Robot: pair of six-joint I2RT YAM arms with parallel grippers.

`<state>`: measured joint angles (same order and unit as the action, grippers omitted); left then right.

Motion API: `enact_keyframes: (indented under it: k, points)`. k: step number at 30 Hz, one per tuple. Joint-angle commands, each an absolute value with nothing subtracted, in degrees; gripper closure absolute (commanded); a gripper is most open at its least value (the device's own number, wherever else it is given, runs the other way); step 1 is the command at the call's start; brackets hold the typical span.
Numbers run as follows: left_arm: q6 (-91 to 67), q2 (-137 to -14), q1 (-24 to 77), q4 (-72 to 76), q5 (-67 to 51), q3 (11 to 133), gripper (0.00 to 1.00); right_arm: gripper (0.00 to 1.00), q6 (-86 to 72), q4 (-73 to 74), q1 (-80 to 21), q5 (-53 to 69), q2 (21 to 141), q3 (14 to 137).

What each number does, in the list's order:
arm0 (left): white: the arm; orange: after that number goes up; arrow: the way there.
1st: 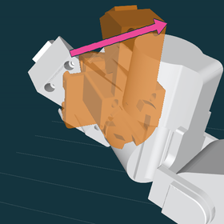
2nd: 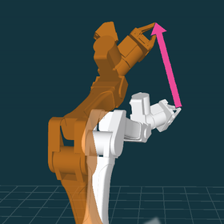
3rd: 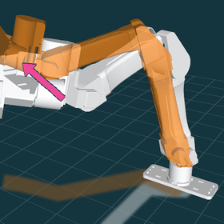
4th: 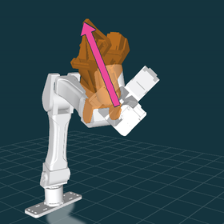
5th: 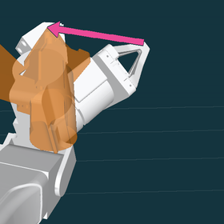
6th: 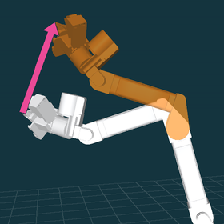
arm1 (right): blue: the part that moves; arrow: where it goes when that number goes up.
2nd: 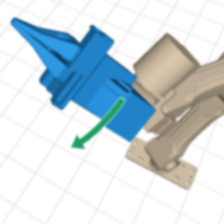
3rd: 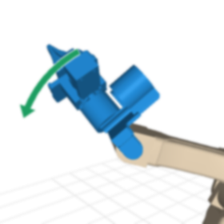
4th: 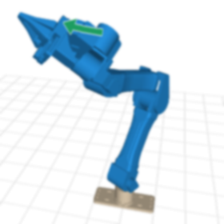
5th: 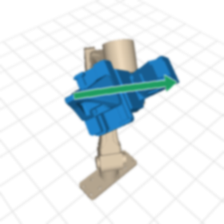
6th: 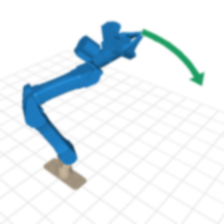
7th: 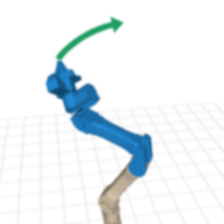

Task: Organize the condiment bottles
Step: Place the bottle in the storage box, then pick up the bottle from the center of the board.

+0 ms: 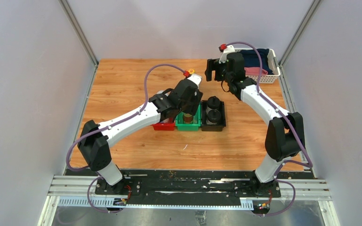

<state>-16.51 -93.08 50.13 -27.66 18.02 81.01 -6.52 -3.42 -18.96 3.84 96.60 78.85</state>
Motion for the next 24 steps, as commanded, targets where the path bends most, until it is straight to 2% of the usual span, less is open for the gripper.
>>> enact_keyframes:
  k: [1,6,12,19,24]
  points:
    - [-16.0,-92.4,50.8,-25.9,21.1,83.0,0.34,0.12,-6.5,-3.3,-18.2,3.5,97.2,79.9]
    - [-15.4,-91.0,50.9,-25.4,25.4,85.2,0.26,0.12,-6.0,-2.7,-18.2,3.5,97.2,80.4]
    - [-14.9,-86.8,50.8,-19.8,36.2,88.3,0.17,0.12,-5.2,-0.6,-18.4,4.7,97.1,82.0]
    - [-11.7,-80.6,50.7,-2.6,52.6,85.9,0.13,0.12,-3.7,4.4,-19.7,6.9,96.9,86.8]
    - [-10.1,-76.7,49.8,9.1,57.9,81.5,0.13,0.12,-3.9,7.5,-21.2,8.2,98.2,90.7]
